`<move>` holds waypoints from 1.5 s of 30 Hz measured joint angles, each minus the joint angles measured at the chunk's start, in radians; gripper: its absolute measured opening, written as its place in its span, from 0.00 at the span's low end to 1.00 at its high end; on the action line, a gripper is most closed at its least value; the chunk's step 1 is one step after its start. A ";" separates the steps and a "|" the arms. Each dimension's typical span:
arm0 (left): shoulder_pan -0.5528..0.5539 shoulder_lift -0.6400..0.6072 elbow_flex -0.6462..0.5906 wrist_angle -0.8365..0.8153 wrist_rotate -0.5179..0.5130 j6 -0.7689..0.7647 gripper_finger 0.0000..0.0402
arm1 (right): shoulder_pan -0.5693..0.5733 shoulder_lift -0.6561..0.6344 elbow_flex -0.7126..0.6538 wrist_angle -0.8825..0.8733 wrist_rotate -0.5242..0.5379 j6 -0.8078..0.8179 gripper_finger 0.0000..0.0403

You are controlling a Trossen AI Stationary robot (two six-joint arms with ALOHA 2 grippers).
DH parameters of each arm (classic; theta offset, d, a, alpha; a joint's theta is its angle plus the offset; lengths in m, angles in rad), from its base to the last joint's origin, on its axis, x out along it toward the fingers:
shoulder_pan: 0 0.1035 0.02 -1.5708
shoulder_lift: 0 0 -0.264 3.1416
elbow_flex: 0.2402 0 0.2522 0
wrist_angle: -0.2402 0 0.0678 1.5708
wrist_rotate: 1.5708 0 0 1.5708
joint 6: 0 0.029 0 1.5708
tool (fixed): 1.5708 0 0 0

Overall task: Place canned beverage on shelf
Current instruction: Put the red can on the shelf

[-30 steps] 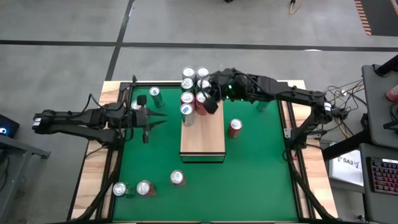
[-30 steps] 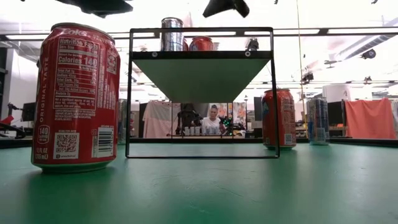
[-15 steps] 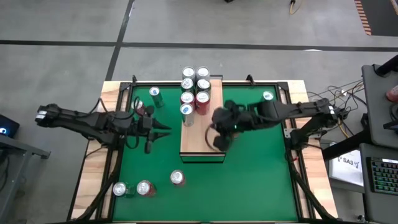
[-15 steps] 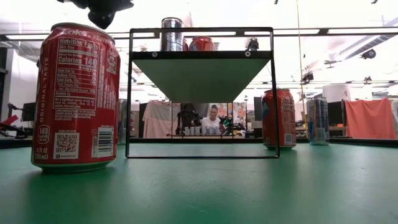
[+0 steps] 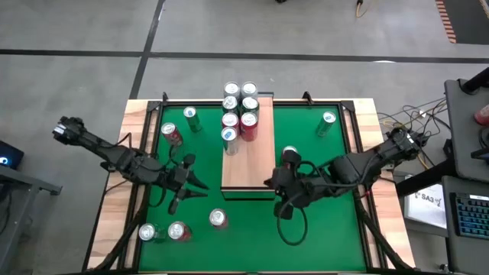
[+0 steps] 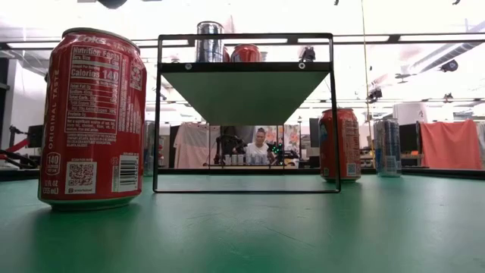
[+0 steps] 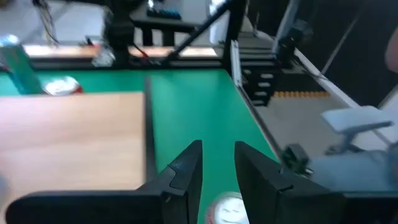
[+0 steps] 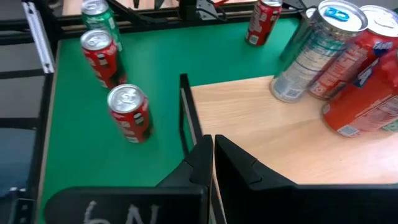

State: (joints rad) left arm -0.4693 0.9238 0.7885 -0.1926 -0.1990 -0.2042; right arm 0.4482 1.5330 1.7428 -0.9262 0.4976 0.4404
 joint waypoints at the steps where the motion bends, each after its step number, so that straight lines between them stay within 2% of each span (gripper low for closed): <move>1: -0.014 0.012 0.017 -0.025 0.000 -0.023 0.19 | 0.006 0.000 0.000 0.000 0.000 0.012 0.02; 5: -0.070 0.076 0.099 -0.171 0.000 -0.154 0.19 | 0.030 0.005 -0.002 0.003 0.002 0.029 0.02; 9: -0.123 0.166 0.197 -0.382 -0.001 -0.352 0.19 | 0.052 0.008 -0.019 0.030 0.002 0.046 0.02; 14: -0.234 0.286 0.304 -0.589 -0.001 -0.524 0.19 | 0.065 0.008 -0.057 0.083 0.001 0.052 0.02; 22: -0.400 0.490 0.496 -0.816 -0.004 -0.602 0.19 | 0.079 0.039 -0.076 0.103 0.000 0.052 0.02; 27: -0.449 0.600 0.571 -0.939 -0.019 -0.653 0.21 | 0.097 0.055 -0.077 0.104 0.001 0.050 0.02; 33: -0.465 0.666 0.624 -0.985 -0.002 -0.682 0.34 | 0.112 0.055 -0.085 0.127 0.002 0.056 0.02; 45: -0.514 0.695 0.638 -1.083 -0.001 -0.800 0.76 | 0.113 0.056 -0.097 0.133 0.003 0.056 0.02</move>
State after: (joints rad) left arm -0.9830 1.6184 1.4266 -1.2752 -0.1997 -1.0042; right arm 0.5610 1.5887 1.6461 -0.7934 0.5007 0.4966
